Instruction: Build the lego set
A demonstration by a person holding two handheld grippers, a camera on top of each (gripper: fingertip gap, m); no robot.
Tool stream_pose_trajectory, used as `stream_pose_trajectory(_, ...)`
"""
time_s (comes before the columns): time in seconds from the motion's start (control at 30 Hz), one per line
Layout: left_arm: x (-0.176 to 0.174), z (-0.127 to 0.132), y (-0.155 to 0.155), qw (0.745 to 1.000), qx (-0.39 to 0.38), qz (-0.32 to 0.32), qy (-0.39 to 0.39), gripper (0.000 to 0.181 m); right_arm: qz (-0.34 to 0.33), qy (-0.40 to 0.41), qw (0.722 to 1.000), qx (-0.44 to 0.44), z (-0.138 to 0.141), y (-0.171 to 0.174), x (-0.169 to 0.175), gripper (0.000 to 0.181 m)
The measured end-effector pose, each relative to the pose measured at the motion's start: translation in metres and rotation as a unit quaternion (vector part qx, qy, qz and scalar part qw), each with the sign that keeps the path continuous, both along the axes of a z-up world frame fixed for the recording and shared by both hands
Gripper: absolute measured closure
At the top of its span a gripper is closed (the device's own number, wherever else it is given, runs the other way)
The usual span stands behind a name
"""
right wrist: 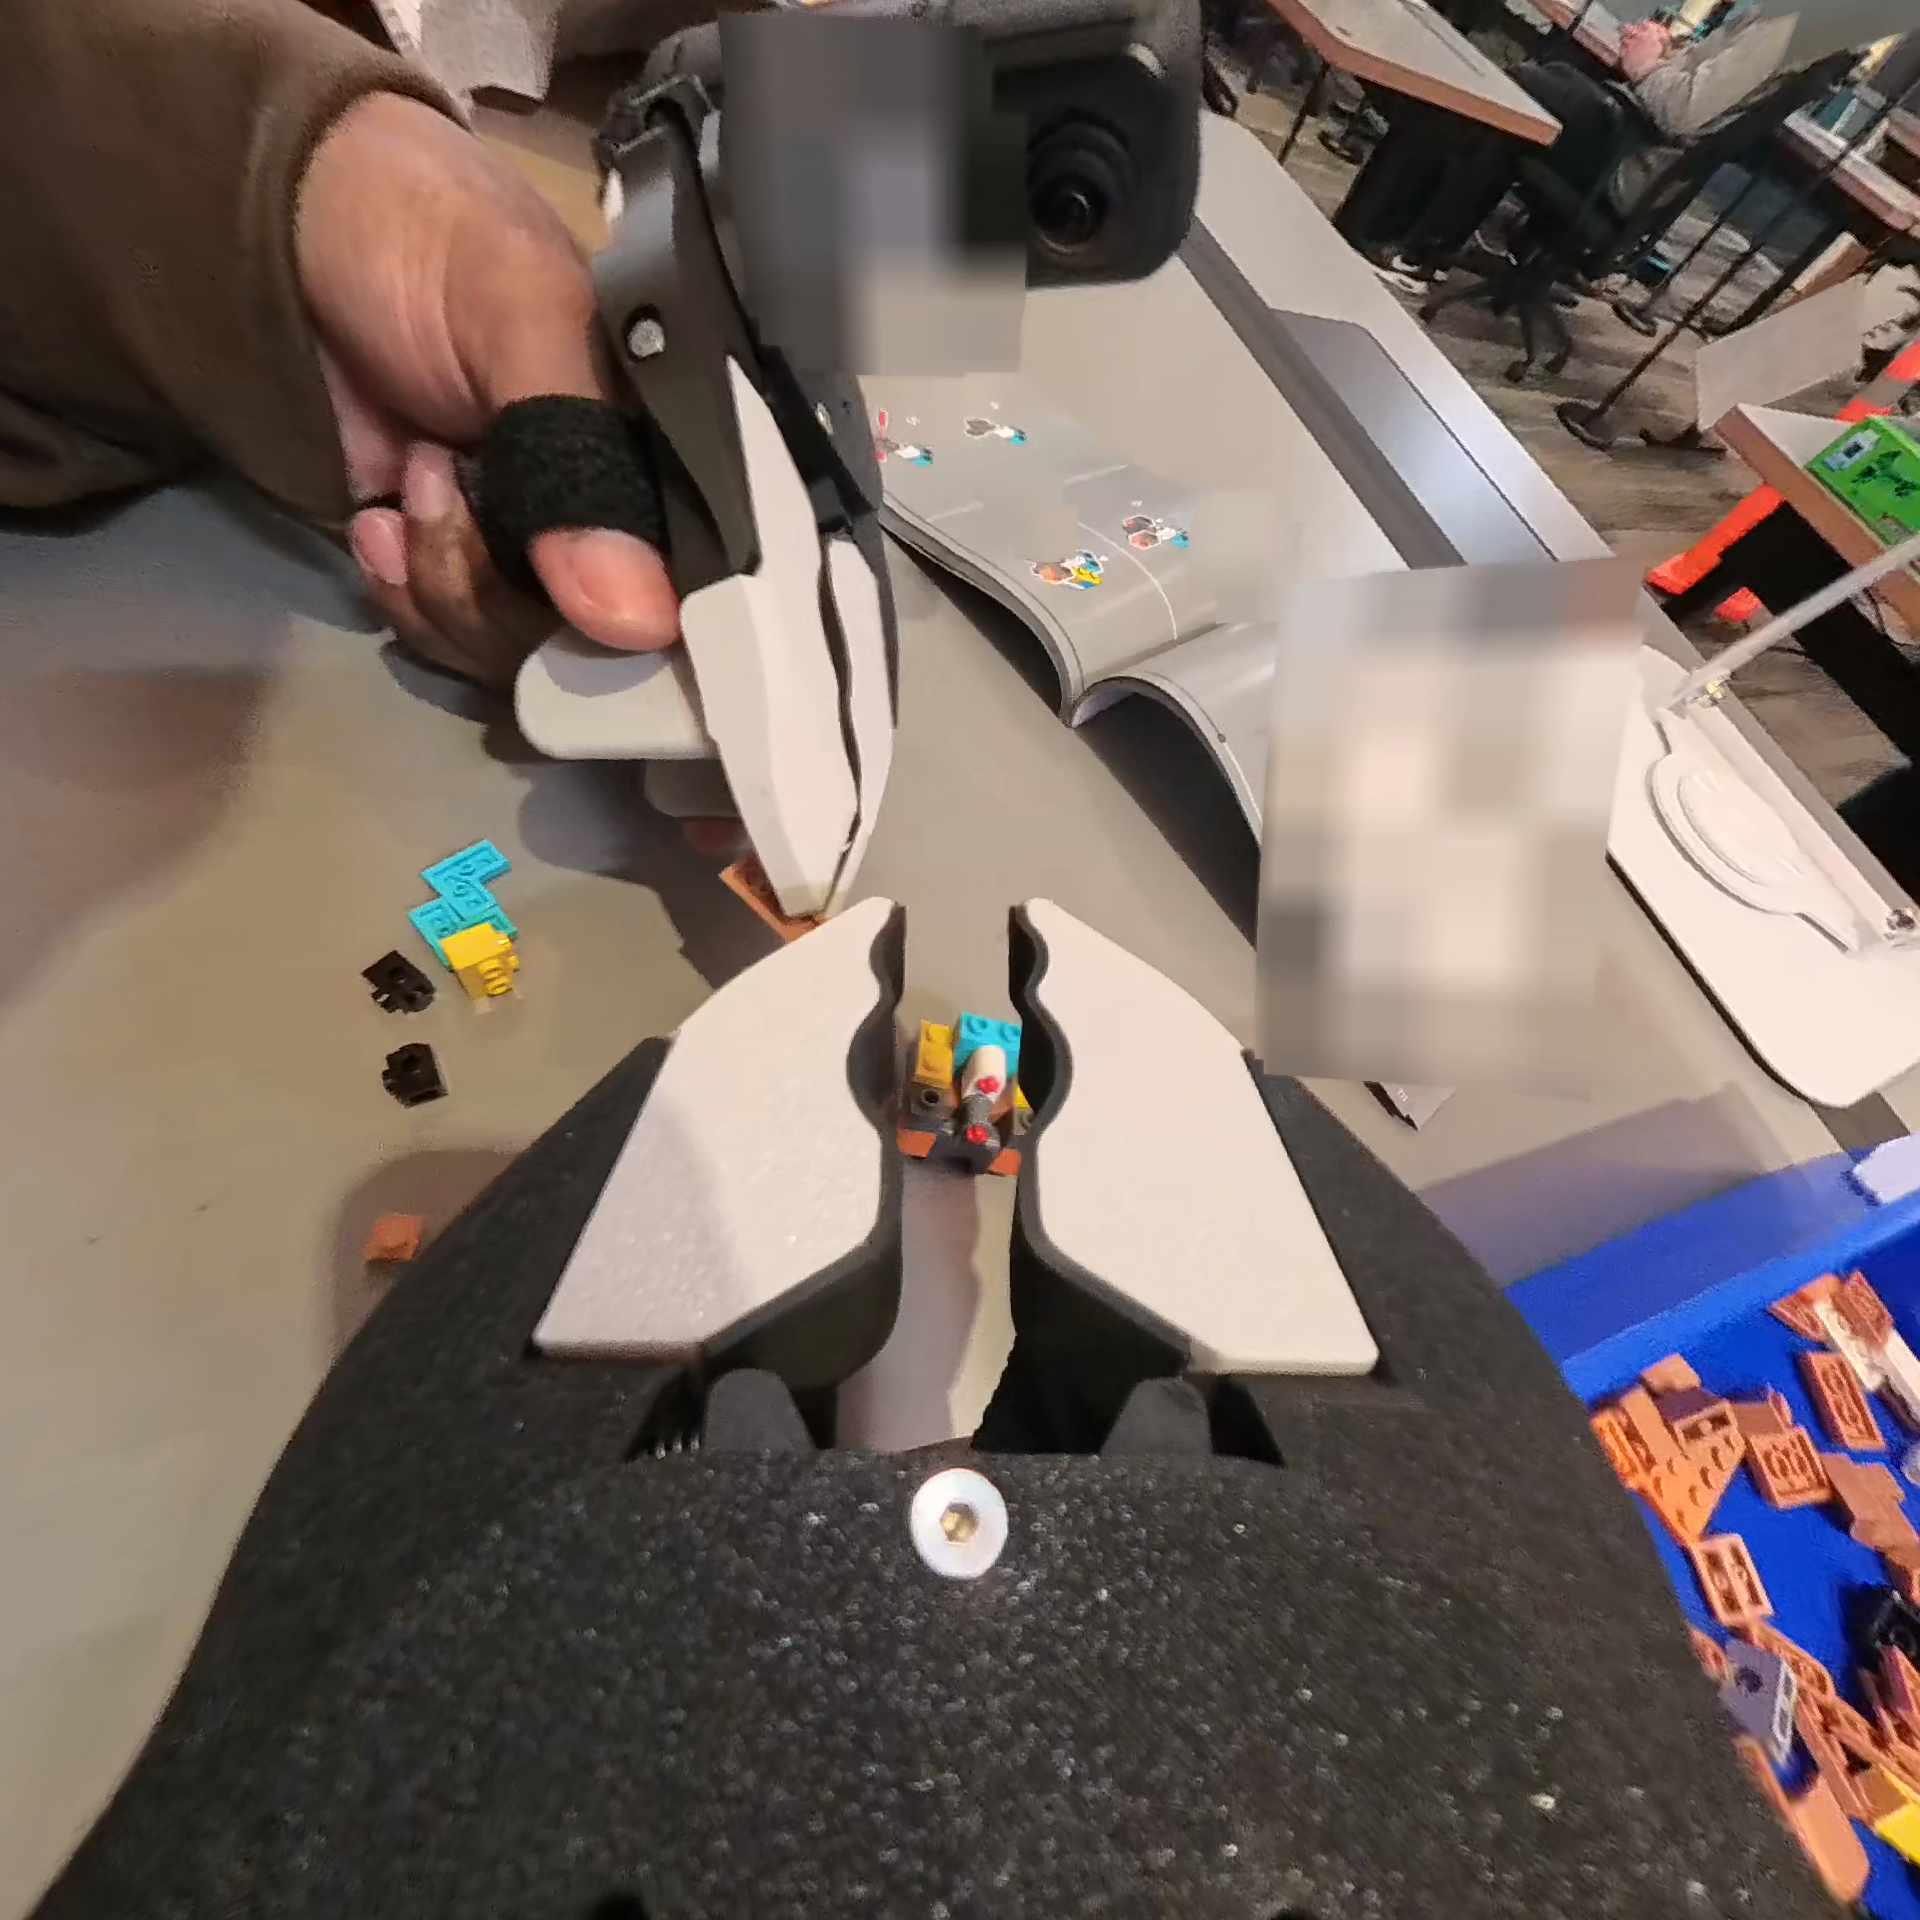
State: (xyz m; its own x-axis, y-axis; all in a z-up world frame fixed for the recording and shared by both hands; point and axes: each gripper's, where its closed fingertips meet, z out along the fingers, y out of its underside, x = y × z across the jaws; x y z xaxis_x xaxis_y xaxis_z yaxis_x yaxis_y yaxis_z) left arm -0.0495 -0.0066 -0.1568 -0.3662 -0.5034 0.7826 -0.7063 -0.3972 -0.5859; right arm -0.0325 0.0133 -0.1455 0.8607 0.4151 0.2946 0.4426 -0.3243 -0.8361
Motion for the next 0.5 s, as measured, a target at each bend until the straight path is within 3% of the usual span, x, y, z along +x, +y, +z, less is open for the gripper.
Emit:
stream_pose_trajectory(0.27,-0.003,-0.003,0.002,1.000,0.021,-0.010,-0.002,0.178,0.095,-0.040,0.995,0.012,-0.001,-0.018,-0.015,0.161)
stream_pose_trajectory(0.5,-0.009,0.001,-0.009,0.999,0.023,-0.042,-0.011,0.178,0.135,-0.107,0.985,0.029,-0.011,-0.023,-0.024,0.160)
